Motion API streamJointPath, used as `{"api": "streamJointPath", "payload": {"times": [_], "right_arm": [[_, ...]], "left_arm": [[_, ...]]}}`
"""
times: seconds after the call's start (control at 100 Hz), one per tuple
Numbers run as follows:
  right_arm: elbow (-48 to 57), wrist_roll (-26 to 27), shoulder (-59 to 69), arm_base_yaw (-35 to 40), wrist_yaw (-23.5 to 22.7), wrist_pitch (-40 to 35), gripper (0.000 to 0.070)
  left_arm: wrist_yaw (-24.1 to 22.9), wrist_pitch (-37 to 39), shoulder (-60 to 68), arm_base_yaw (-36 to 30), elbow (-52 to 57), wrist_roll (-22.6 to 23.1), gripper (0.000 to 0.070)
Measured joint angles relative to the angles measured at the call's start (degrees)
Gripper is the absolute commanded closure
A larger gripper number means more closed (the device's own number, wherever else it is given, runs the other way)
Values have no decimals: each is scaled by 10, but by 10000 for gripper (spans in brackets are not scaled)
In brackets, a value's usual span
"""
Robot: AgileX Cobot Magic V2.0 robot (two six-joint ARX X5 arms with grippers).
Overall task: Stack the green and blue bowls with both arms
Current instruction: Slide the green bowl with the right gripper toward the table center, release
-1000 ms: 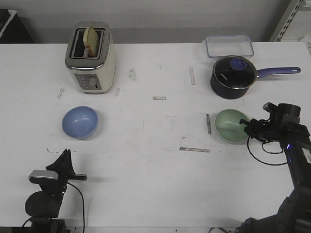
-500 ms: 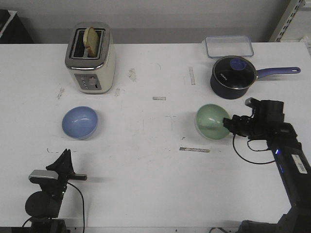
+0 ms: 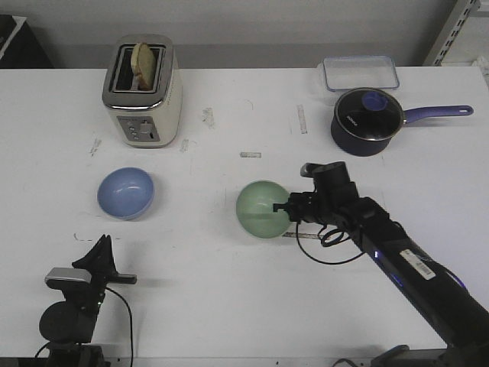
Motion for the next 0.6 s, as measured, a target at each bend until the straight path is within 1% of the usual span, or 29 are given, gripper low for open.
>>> {"api": "streamJointPath", "payload": {"times": [0.12, 0.28, 0.6], "right_arm": [[0, 43, 21, 43, 33, 7, 692], [0, 76, 45, 56, 68, 17, 691], [0, 87, 83, 63, 72, 32, 685]], "left_arm": [[0, 0, 0, 0, 0, 0, 698], [0, 0, 0, 0, 0, 0, 698], [0, 0, 0, 0, 0, 0, 698]]}}
